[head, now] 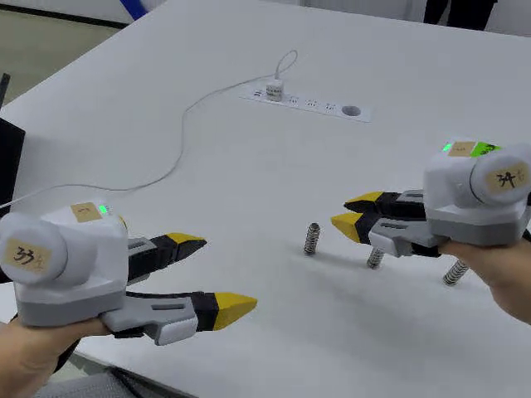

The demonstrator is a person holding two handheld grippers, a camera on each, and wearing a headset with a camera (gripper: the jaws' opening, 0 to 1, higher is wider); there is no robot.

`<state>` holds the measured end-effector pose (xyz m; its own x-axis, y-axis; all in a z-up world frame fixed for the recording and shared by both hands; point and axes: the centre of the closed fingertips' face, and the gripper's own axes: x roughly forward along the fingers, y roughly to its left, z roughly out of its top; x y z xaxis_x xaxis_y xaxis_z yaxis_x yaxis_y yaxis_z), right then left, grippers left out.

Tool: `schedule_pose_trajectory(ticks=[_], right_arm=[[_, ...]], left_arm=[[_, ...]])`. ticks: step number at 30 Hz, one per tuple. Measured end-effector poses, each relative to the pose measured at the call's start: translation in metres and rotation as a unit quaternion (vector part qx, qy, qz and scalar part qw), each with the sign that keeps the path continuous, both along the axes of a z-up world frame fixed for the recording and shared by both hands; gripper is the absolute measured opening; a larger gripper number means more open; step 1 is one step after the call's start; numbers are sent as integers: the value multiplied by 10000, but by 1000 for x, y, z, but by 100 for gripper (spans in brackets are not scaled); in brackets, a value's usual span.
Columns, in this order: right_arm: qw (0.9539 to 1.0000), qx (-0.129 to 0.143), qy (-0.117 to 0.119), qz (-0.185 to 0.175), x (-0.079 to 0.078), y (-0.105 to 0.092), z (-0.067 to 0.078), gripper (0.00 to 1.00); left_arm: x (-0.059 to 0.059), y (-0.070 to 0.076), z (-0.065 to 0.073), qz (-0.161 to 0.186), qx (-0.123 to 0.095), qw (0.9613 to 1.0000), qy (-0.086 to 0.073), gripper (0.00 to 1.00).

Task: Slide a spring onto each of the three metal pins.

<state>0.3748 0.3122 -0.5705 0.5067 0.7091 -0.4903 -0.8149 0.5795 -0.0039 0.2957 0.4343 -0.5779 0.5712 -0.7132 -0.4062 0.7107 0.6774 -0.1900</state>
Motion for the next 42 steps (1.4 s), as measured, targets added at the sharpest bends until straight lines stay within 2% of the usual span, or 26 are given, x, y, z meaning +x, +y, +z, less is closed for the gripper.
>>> schedule_pose_trajectory(ticks=[8, 12, 17, 20, 23, 26, 28, 30, 33, 36, 38, 42], right_arm=[[9989, 21, -35, -456, -13, -46, 6, 18], [9973, 144, -112, -705, -18, -69, 18, 19], [9949, 209, -240, -960, -29, -95, 29, 20], [9904, 238, -433, -1289, -32, -115, 36, 20], [9867, 423, -439, -1508, -40, -128, 43, 20], [9854, 461, -451, -1576, -50, -140, 47, 23], [9855, 405, -482, -1575, -55, -145, 48, 25], [9864, 225, -534, -1539, -61, -153, 48, 25], [9878, 197, -468, -1471, -68, -160, 50, 29], [9910, -29, -422, -1271, -76, -166, 48, 36], [9921, -71, -410, -1183, -79, -166, 48, 41], [9959, -145, -426, -779, -87, -157, 54, 51]], left_arm=[[14, -16, 26, -267, 148, 9988, -379, 67], [20, -23, 38, -385, 204, 9976, -539, 68], [24, -33, 47, -537, 276, 9960, -662, 67], [26, -40, 53, -567, 237, 9954, -729, 68], [24, -48, 56, -622, 176, 9949, -778, 70], [22, -53, 55, -706, 263, 9939, -809, 73], [21, -53, 54, -742, 322, 9934, -813, 74], [21, -52, 54, -753, 353, 9932, -812, 74], [22, -49, 55, -727, 418, 9931, -824, 77], [26, -45, 58, -667, 454, 9932, -843, 82], [27, -44, 60, -639, 443, 9933, -861, 84], [29, -44, 64, -638, 471, 9926, -919, 89]])
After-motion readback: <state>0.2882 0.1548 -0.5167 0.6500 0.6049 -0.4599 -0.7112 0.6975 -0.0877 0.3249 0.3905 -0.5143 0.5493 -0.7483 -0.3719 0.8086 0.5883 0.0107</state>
